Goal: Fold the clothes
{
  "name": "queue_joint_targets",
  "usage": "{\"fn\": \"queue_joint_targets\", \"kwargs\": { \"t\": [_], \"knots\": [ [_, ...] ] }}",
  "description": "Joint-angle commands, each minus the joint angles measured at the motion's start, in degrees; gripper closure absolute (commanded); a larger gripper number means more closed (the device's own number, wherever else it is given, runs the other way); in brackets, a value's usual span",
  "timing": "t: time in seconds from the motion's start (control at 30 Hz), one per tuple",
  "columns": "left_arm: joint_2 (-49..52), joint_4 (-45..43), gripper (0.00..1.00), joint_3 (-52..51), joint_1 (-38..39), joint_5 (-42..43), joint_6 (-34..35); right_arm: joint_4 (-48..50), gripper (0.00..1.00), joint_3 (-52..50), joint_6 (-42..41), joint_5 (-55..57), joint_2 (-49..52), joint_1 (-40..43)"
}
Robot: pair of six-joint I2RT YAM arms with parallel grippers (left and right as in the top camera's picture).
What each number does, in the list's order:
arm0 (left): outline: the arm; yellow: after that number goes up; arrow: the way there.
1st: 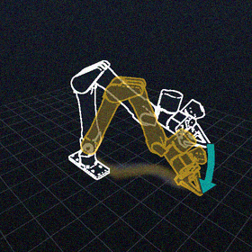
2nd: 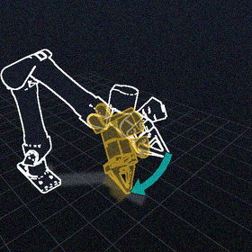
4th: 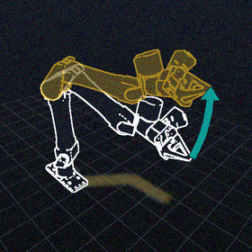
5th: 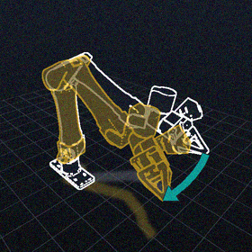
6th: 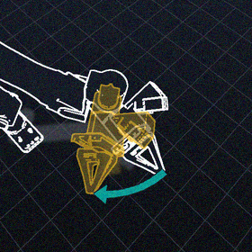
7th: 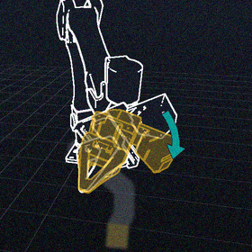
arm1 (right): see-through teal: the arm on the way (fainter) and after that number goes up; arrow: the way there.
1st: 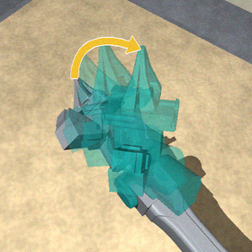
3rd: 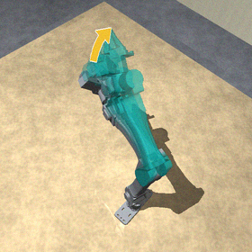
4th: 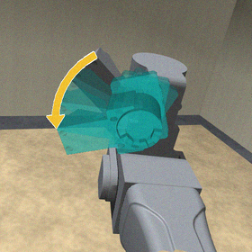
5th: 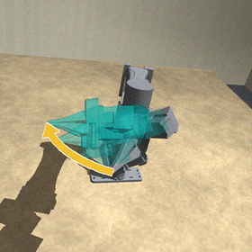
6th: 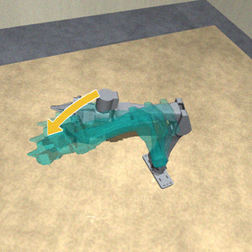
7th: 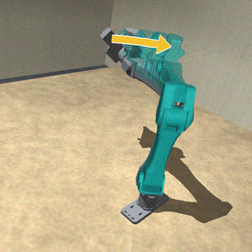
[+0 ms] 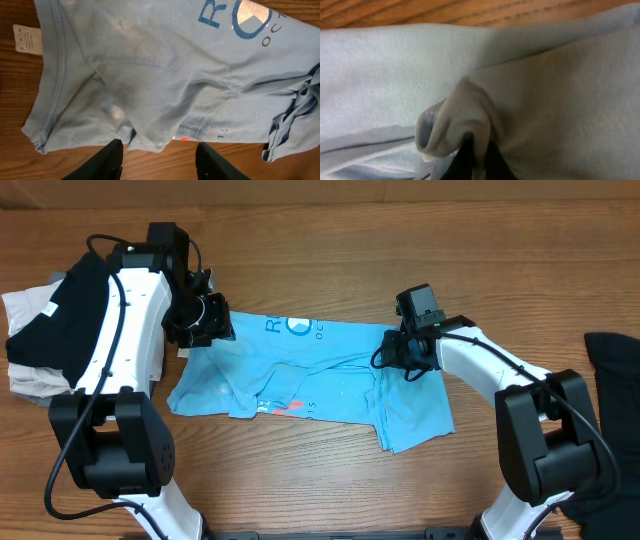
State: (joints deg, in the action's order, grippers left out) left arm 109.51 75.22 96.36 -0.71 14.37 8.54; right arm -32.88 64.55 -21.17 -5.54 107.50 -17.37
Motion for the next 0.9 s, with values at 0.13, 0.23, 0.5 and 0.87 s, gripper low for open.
{"fn": "queue_joint_targets", "kwargs": {
  "t": [0.13, 0.23, 0.5, 0.87],
  "knots": [
    [-0.13, -0.48, 0.49, 0.17, 0.42, 0.72, -0.68, -8.46, 0.96, 8.24, -0.02, 0.31, -0.79, 2.49],
    [-0.13, -0.72, 0.48, 0.17, 0.42, 0.72, -0.66, -9.38, 0.96, 9.86, -0.04, -0.04, -0.79, 2.67],
    [-0.13, -0.85, 0.48, 0.17, 0.42, 0.72, -0.66, -2.36, 0.96, 9.79, -3.15, -3.74, -0.79, 2.67],
    [-0.13, -0.57, 0.47, 0.17, 0.42, 0.72, -0.66, 0.24, 0.96, 9.75, -4.39, 1.51, -0.76, 2.73]
  ]
}}
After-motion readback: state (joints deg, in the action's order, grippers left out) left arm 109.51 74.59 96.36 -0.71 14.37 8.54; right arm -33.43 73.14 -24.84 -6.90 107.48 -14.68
